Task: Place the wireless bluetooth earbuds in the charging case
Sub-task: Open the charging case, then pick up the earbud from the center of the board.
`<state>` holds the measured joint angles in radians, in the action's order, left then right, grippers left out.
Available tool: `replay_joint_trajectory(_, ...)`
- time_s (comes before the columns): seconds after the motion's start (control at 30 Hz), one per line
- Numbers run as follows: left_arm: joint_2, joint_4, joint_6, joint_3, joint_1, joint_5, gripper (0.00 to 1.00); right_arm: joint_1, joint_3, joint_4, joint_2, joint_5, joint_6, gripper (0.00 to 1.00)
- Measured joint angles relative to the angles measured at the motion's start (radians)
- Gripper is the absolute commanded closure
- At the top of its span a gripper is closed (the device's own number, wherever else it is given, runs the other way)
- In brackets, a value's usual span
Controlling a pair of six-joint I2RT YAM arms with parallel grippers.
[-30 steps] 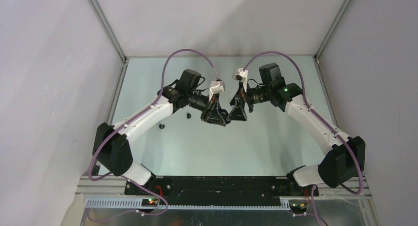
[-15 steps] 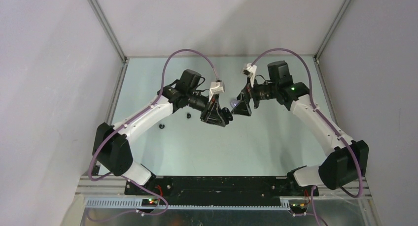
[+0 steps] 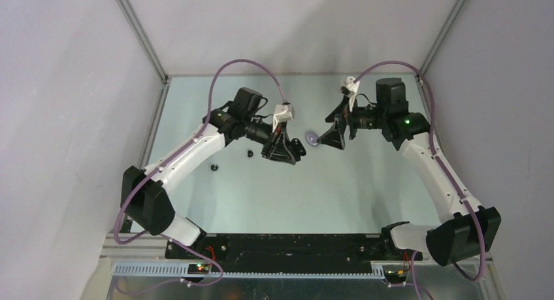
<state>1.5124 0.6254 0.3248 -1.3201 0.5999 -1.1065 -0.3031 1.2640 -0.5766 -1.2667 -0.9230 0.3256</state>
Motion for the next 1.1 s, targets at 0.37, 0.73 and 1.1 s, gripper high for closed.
replay_joint_trajectory(0.37, -0.155, 0.063, 0.082, -0.002, -0.287, 0.046, 0.93, 0.026, 0.048, 0.118, -0.197, 0.015, -0.093, 0.01)
replay_joint_trajectory(0.73, -0.392, 0.095, 0.175, 0.169, -0.571, 0.051, 0.93, -0.199, 0.515, 0.043, -0.733, 0.130, -0.203, 0.10)
replay_joint_trajectory(1.1, -0.421, 0.087, 0.200, 0.261, -0.658, 0.029, 0.92, -0.272, 0.632, 0.045, -1.071, 0.140, -0.481, 0.32)
